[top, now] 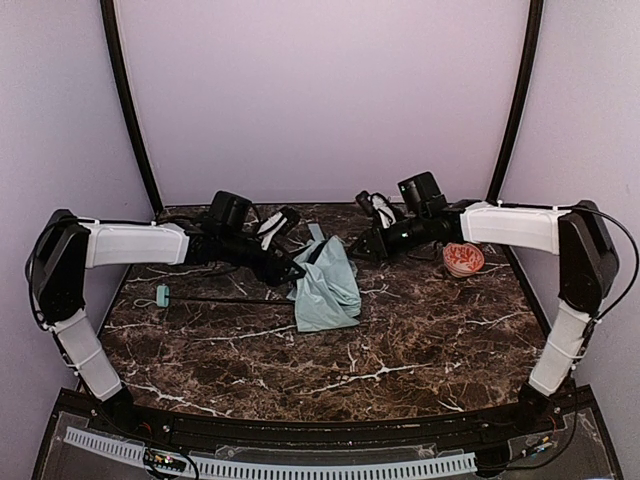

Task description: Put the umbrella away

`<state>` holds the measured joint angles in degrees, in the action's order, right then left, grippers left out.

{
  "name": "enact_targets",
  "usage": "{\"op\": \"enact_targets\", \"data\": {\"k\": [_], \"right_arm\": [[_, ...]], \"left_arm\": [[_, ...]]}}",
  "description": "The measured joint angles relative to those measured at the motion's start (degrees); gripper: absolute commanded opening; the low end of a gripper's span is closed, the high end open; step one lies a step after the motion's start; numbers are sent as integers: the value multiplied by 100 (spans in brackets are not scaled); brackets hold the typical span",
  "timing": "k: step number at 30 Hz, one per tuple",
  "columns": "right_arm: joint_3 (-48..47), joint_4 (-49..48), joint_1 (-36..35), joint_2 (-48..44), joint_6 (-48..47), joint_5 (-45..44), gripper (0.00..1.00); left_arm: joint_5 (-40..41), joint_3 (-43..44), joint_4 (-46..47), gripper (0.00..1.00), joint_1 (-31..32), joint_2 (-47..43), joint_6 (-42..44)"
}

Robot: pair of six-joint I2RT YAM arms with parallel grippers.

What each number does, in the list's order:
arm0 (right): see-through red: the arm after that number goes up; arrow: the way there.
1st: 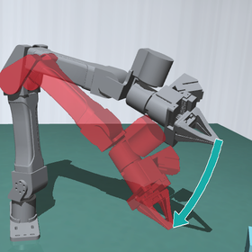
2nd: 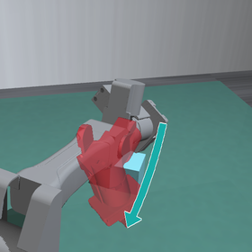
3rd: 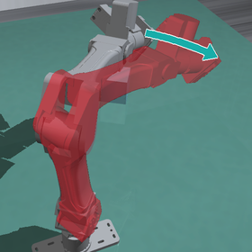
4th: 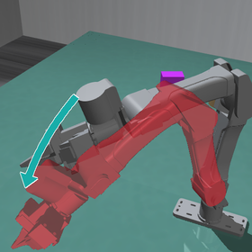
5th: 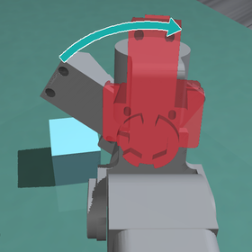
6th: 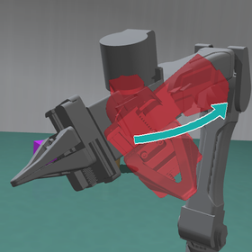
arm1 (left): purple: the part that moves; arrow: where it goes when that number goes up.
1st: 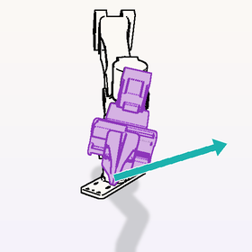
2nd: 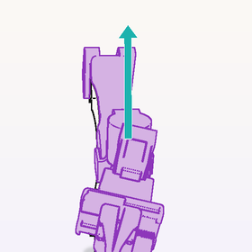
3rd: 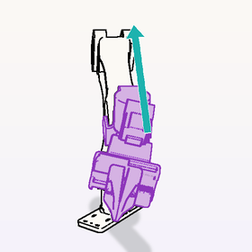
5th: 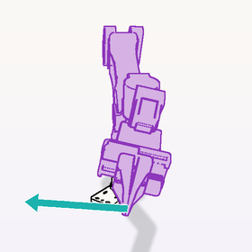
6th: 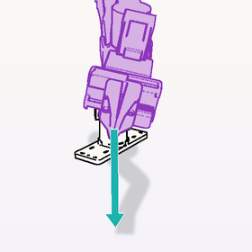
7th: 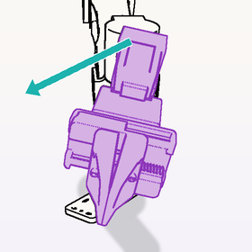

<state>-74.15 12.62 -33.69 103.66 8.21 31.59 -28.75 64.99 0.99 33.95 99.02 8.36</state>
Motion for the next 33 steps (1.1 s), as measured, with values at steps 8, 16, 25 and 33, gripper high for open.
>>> {"op": "enact_targets", "data": {"k": [8,16,25,33], "right_arm": [[61,138,81,-450,-66,-704,50],[319,245,81,-107,308,-925,48],[1578,107,-114,-684,955,-1414,44],[2131,-933,-745,-205,1884,-986,42]], "left_arm": [[754,-28,-514,82,-275,-83,393],[1220,52,-920,69,-485,144,544],[2052,730,-1722,50,-719,1303,505],[1978,763,-2090,39,-710,1364,367]]}}
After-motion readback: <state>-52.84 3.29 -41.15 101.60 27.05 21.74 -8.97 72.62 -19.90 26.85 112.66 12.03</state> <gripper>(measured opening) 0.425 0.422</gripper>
